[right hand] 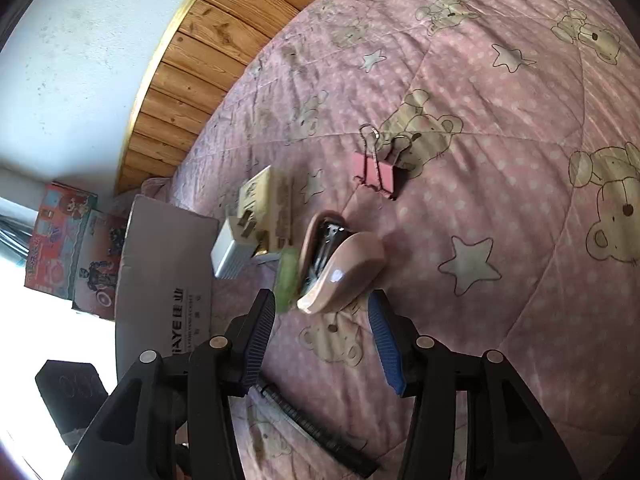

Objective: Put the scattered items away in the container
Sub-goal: 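Grasp the pink stapler with the right gripper while the left approaches the black marker, then close the left gripper around the black marker and lift it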

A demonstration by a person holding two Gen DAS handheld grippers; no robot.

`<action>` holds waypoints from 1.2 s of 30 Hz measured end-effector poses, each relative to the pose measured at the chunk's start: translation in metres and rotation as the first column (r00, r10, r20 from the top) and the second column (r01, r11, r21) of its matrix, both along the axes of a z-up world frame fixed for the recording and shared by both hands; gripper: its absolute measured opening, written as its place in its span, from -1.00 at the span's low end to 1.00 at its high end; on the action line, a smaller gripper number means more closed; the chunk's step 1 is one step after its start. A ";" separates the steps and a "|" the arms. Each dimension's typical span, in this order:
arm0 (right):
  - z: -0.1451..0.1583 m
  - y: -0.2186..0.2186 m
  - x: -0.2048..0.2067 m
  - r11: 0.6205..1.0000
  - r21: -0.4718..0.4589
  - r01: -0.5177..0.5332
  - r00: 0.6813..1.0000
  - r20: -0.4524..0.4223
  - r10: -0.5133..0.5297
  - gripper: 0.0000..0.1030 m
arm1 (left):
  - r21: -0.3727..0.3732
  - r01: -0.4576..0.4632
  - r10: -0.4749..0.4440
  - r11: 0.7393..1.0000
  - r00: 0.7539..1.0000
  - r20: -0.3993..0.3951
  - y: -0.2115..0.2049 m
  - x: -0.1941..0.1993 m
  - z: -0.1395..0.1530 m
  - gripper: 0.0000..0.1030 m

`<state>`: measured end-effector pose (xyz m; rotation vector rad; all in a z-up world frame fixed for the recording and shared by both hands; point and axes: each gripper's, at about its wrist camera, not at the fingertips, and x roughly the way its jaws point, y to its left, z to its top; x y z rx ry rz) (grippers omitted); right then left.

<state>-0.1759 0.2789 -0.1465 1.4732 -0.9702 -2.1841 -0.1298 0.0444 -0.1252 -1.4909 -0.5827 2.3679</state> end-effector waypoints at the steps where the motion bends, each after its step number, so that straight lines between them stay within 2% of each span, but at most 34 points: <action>1: -0.001 -0.001 -0.005 1.000 -0.005 0.009 1.000 -0.007 -0.009 -0.02 | -0.005 0.011 -0.010 1.000 1.000 0.007 0.003 0.001 -0.002 0.11; 5: -0.005 -0.008 -0.021 1.000 0.014 0.025 0.998 -0.050 -0.024 -0.06 | -0.051 0.033 -0.031 0.998 0.999 0.034 0.012 0.006 -0.016 0.11; 7: -0.006 -0.009 -0.024 0.999 0.033 0.029 0.998 -0.050 -0.027 -0.23 | -0.063 0.036 -0.034 0.997 0.999 0.034 0.015 0.007 -0.020 0.11; 8: -0.006 -0.010 -0.025 0.998 0.053 0.020 0.999 -0.047 -0.018 -0.47 | -0.077 0.037 -0.036 0.996 0.999 0.014 0.016 0.007 -0.019 0.11; 11: -0.001 -0.011 -0.024 0.997 0.076 0.007 0.998 -0.055 -0.002 -0.47 | -0.120 0.047 -0.050 0.992 0.998 -0.024 0.025 0.004 -0.019 0.11; 13: 0.008 -0.020 -0.026 0.990 0.142 -0.015 0.997 -0.076 0.026 -0.47 | -0.141 0.049 -0.056 0.989 0.997 -0.048 0.028 0.004 -0.019 0.11; 15: 0.021 -0.029 -0.024 0.960 0.276 -0.045 0.992 -0.105 0.076 -0.47 | -0.158 0.056 -0.067 0.986 0.996 -0.064 0.031 0.003 -0.020 0.11; 16: 0.028 -0.035 -0.023 0.932 0.358 -0.057 0.987 -0.123 0.107 -0.47 | -0.163 0.059 -0.071 0.985 0.995 -0.068 0.032 0.002 -0.020 0.11; 18: 0.044 -0.046 -0.016 0.839 0.540 -0.065 0.970 -0.164 0.180 -0.47 | -0.161 0.059 -0.071 0.985 0.995 -0.072 0.031 -0.002 -0.020 0.11; 19: 0.049 -0.052 -0.012 0.779 0.624 -0.066 0.958 -0.178 0.224 -0.47 | -0.158 0.055 -0.067 0.986 0.995 -0.071 0.031 -0.003 -0.020 0.11; 21: 0.055 -0.071 -0.003 0.610 0.789 -0.072 0.923 -0.180 0.340 -0.47 | -0.151 0.051 -0.062 0.987 0.996 -0.069 0.030 -0.006 -0.021 0.11; 22: 0.055 -0.080 0.002 0.551 0.830 -0.087 0.904 -0.167 0.394 -0.47 | -0.148 0.050 -0.061 0.988 0.996 -0.070 0.029 -0.006 -0.021 0.11; 23: 0.054 -0.082 0.006 0.558 0.822 -0.116 0.892 -0.161 0.422 -0.47 | -0.146 0.051 -0.062 0.988 0.996 -0.071 0.029 -0.006 -0.021 0.11; 26: 0.049 -0.075 0.003 0.695 0.692 -0.196 0.903 -0.149 0.403 -0.46 | -0.140 0.050 -0.060 0.989 0.996 -0.069 0.028 -0.006 -0.021 0.11; 27: 0.047 -0.070 0.001 0.725 0.660 -0.197 0.911 -0.149 0.384 -0.43 | -0.137 0.049 -0.059 0.989 0.996 -0.068 0.028 -0.006 -0.021 0.11; 31: 0.037 -0.054 -0.012 0.793 0.582 -0.181 0.945 -0.121 0.304 -0.29 | -0.137 0.048 -0.058 0.989 0.996 -0.072 0.029 -0.006 -0.022 0.11; 35: 0.018 -0.049 -0.017 0.873 0.451 -0.188 0.968 -0.065 0.242 -0.29 | -0.169 0.082 -0.100 0.982 0.990 -0.100 0.033 -0.010 -0.022 0.06; 36: 0.018 -0.045 -0.016 0.891 0.420 -0.173 0.973 -0.069 0.221 -0.35 | -0.181 0.096 -0.118 0.979 0.987 -0.112 0.034 -0.013 -0.022 0.04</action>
